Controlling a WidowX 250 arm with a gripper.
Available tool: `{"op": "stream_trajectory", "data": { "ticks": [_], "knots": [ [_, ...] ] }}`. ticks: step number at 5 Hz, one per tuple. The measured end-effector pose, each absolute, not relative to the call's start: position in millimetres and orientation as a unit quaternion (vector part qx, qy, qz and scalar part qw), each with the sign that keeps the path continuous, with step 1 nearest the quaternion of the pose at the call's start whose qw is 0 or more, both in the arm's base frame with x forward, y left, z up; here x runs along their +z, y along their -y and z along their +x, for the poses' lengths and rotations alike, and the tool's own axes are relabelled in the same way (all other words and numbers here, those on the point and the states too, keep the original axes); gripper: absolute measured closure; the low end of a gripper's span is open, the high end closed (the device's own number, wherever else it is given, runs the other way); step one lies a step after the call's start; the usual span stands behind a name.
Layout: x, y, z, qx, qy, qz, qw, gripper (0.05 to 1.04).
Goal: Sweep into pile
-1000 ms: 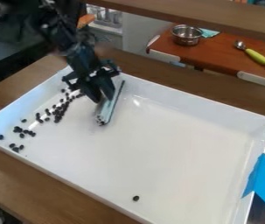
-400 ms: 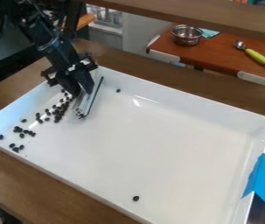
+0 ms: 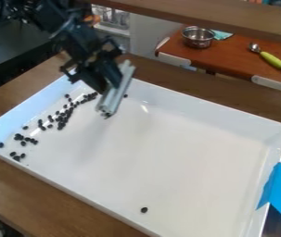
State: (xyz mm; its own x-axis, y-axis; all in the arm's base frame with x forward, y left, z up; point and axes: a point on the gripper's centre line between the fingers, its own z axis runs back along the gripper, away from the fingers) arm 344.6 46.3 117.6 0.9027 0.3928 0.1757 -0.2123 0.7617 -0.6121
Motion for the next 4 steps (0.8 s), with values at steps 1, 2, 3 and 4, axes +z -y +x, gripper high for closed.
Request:
{"op": "stream_trajectory", "data": {
  "ticks": [1, 2, 3, 4],
  "knots": [
    [128, 2, 324, 0.124, 0.148, -0.319, 0.928, 0.749],
    [116, 54, 308, 0.091, 0.145, -0.313, 0.934, 0.749],
    [96, 93, 295, 0.069, 0.146, -0.299, 0.940, 0.749],
    [83, 116, 285, 0.049, 0.157, -0.286, 0.944, 0.749]
  ]
}}
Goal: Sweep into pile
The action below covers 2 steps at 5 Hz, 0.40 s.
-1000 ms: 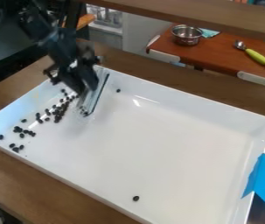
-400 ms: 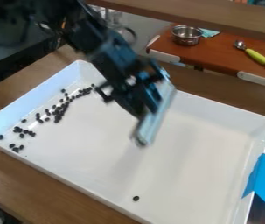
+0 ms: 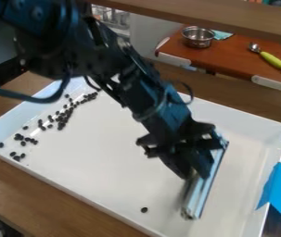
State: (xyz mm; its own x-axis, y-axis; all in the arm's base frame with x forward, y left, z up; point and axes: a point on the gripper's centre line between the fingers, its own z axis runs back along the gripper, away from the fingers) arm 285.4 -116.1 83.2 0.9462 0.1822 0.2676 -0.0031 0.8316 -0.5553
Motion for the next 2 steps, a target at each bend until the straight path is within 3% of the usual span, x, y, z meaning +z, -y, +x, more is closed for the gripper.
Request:
{"op": "stream_trajectory", "data": {
  "ticks": [2],
  "knots": [
    [60.0, 113.8, 281.8, 0.054, 0.159, -0.255, 0.952, 0.749]
  ]
}}
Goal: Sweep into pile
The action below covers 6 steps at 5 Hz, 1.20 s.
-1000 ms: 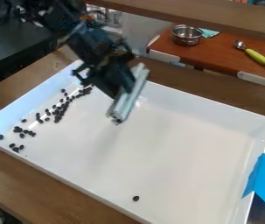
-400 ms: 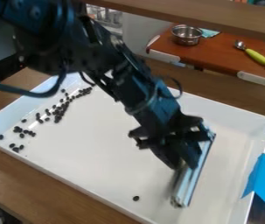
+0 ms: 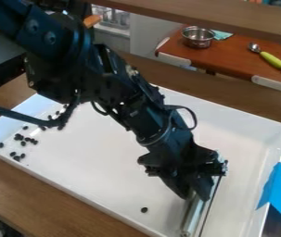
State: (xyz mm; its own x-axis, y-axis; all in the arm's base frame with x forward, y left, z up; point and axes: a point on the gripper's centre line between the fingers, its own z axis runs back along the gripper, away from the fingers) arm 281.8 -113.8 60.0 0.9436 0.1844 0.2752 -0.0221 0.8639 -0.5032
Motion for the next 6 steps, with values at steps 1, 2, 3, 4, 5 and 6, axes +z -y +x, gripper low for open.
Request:
{"op": "stream_trajectory", "data": {
  "ticks": [1, 2, 3, 4, 5, 6],
  "knots": [
    [54, 92, 280, 0.077, 0.149, -0.233, 0.958, 0.749],
    [48, 68, 275, 0.088, 0.134, -0.207, 0.965, 0.749],
    [50, 40, 270, 0.097, 0.135, -0.183, 0.969, 0.749],
    [50, 11, 262, 0.104, 0.144, -0.157, 0.972, 0.749],
    [52, -25, 256, 0.105, 0.153, -0.131, 0.974, 0.749],
    [53, -61, 254, 0.111, 0.154, -0.113, 0.975, 0.749]
  ]
}}
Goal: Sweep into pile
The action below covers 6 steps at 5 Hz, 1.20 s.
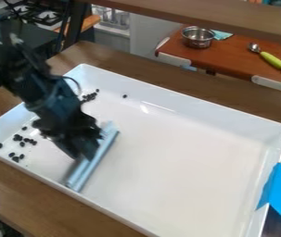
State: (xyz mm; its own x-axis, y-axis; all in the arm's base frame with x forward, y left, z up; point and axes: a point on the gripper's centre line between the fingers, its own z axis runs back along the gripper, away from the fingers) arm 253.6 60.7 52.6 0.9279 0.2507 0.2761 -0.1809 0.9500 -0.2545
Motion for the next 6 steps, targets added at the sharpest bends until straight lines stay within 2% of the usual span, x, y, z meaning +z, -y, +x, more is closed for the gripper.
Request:
{"op": "stream_trajectory", "data": {
  "ticks": [2, 3, 4, 5, 6],
  "knots": [
    [52, -112, 256, 0.106, 0.142, -0.058, 0.982, 0.749],
    [55, -124, 252, 0.096, 0.135, -0.045, 0.985, 0.749],
    [62, -123, 252, 0.093, 0.123, -0.051, 0.987, 0.749],
    [86, -95, 256, 0.083, 0.156, -0.080, 0.981, 0.749],
    [102, -42, 265, 0.066, 0.188, -0.111, 0.974, 0.749]
  ]
}}
